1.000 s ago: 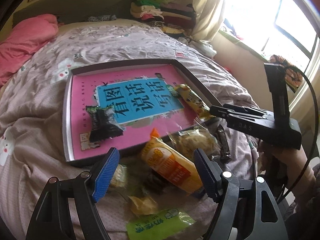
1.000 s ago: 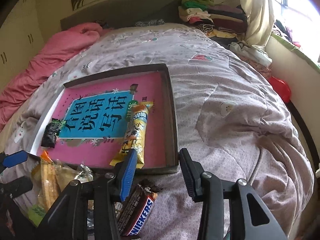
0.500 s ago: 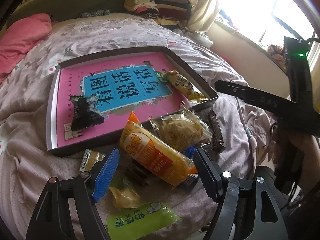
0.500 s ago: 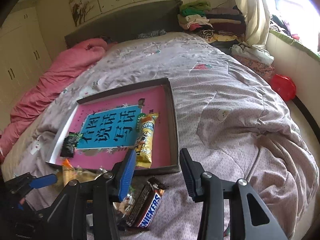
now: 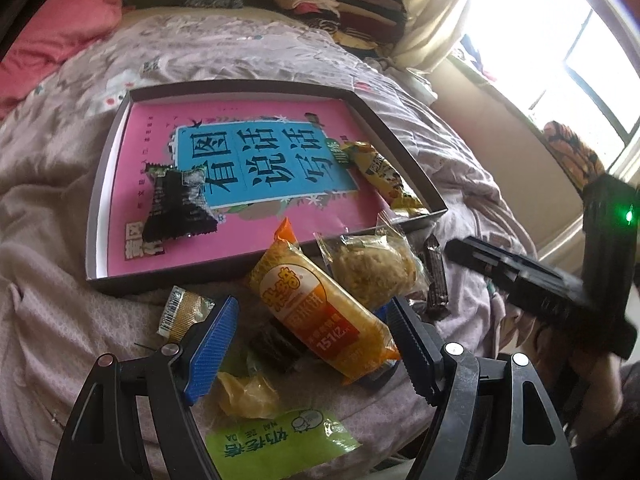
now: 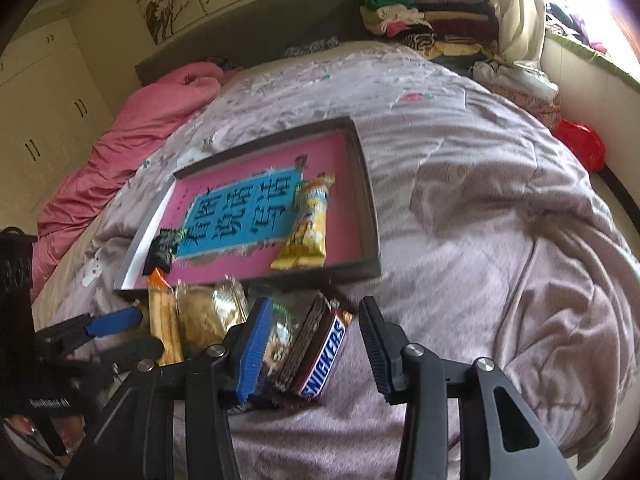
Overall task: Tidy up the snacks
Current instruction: 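Grasp the Snickers bar with the right tool while the left tool grasps the orange bread packet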
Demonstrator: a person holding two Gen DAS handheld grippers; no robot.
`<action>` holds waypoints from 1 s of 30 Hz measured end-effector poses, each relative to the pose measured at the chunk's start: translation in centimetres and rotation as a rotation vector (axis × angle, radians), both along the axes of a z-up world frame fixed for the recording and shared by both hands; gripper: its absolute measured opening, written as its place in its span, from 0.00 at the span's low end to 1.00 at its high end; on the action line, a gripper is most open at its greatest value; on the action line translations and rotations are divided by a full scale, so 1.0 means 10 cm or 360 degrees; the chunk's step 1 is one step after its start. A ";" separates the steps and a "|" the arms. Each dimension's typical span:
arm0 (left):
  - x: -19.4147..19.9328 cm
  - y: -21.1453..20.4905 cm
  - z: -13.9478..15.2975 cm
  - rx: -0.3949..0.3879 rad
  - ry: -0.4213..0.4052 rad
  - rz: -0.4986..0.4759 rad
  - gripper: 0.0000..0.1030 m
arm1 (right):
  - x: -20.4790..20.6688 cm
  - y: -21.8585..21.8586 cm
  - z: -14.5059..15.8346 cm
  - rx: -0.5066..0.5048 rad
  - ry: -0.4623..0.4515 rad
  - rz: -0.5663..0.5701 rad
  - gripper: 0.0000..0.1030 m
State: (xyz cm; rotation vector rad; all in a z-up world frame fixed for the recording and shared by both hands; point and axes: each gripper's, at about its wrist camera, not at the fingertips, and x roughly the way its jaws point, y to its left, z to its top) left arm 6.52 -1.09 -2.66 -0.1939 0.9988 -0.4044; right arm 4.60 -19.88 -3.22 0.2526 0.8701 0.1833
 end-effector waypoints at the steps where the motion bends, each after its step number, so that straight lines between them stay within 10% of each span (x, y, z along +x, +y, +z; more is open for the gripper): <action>1: 0.02 0.01 -0.01 -0.0008 0.0020 0.0017 0.76 | 0.00 0.02 -0.02 -0.0005 0.0011 0.0003 0.44; 30: 0.16 0.17 -0.24 -0.0218 0.0244 0.0007 0.75 | 0.18 -0.17 -0.44 0.0327 0.0253 -0.0097 0.42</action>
